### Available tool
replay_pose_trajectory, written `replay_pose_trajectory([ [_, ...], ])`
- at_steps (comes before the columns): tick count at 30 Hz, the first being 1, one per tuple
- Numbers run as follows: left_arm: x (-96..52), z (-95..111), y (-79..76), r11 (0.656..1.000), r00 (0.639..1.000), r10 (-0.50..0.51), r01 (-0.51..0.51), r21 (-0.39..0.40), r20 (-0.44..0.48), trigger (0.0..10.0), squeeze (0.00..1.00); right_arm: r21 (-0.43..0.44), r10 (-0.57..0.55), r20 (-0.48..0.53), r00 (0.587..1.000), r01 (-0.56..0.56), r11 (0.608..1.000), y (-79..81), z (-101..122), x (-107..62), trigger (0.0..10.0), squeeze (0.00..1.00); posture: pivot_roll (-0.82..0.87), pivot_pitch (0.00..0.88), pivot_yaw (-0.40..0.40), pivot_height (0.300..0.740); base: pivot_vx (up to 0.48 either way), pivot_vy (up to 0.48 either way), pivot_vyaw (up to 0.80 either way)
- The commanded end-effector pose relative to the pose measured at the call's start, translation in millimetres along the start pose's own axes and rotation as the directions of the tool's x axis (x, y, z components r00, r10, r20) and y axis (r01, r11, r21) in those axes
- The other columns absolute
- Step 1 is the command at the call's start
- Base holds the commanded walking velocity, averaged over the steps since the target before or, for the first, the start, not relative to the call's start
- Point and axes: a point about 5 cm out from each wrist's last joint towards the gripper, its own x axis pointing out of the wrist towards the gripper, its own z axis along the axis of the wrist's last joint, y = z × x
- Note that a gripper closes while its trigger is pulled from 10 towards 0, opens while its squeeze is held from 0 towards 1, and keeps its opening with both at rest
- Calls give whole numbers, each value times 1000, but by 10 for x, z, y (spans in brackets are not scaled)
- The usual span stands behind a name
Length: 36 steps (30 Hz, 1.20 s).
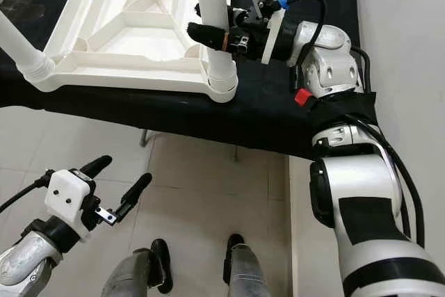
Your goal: Building children table
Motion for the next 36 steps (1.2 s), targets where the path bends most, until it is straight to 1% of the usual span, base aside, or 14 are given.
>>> replay_pose_trajectory([
  [1,-35,-49,-47,1000,1000,-6,6,-17,-26,10000,0,76,25,-49,998,-22,997,59,-241,-5,0,0,53,388,-7,740,0,0,0],
  [5,-40,-57,-48,1000,1000,-6,6,-17,-28,10000,0,82,4,-46,999,-1,997,64,-273,-1,0,0,57,384,-6,740,0,0,0],
  [8,-49,-65,-50,1000,1000,-6,6,-17,-30,10000,0,72,-48,-66,997,53,996,70,-329,16,0,0,57,381,-6,740,0,0,0],
  [12,-55,-63,-52,1000,1000,-6,6,-16,-30,10000,0,57,-143,-62,988,147,988,66,-351,-10,0,0,57,378,-3,740,0,0,0],
  [17,-56,-64,-54,1000,1000,-7,7,-18,-30,10000,0,50,-195,-52,979,198,979,92,-366,-59,0,0,54,376,-2,740,0,0,0],
  [19,-52,-64,-53,1000,1000,-9,8,-18,-30,10000,0,52,-233,-41,972,235,971,96,-377,-92,0,0,51,375,-3,740,0,0,0],
  [22,-49,-65,-53,1000,1000,-9,9,-19,-29,10000,0,52,-248,-36,968,250,967,99,-382,-103,0,0,51,375,-3,740,0,0,0],
  [25,-44,-61,-47,1000,1000,-7,7,-17,-28,10000,0,54,-288,-34,957,290,956,107,-400,-118,0,0,53,375,-3,740,0,0,0],
  [27,-41,-55,-38,1000,1000,-5,5,-14,-27,10000,0,53,-340,-31,940,341,939,126,-409,-122,0,0,51,376,-3,740,0,0,0],
  [28,-41,-55,-38,1000,1000,-5,5,-14,-27,10000,0,53,-340,-31,940,341,939,126,-409,-122,0,0,51,376,-3,740,0,0,0],
  [29,-38,-50,-33,1000,1000,-4,4,-12,-27,10000,0,53,-378,-22,926,378,924,137,-402,-126,0,0,49,376,-1,740,0,0,0],
  [32,-36,-47,-31,1000,1000,-5,4,-12,-27,10000,0,51,-405,-10,914,405,913,162,-394,-138,0,0,49,376,-1,740,0,0,0],
  [35,-29,-42,-29,1000,1000,-6,6,-11,-26,10000,0,98,-424,67,903,417,904,255,-371,-164,0,0,48,376,3,740,0,0,0],
  [36,-29,-42,-29,1000,1000,-6,6,-11,-26,10000,0,98,-424,67,903,417,904,255,-371,-164,0,0,48,376,3,740,0,0,0],
])
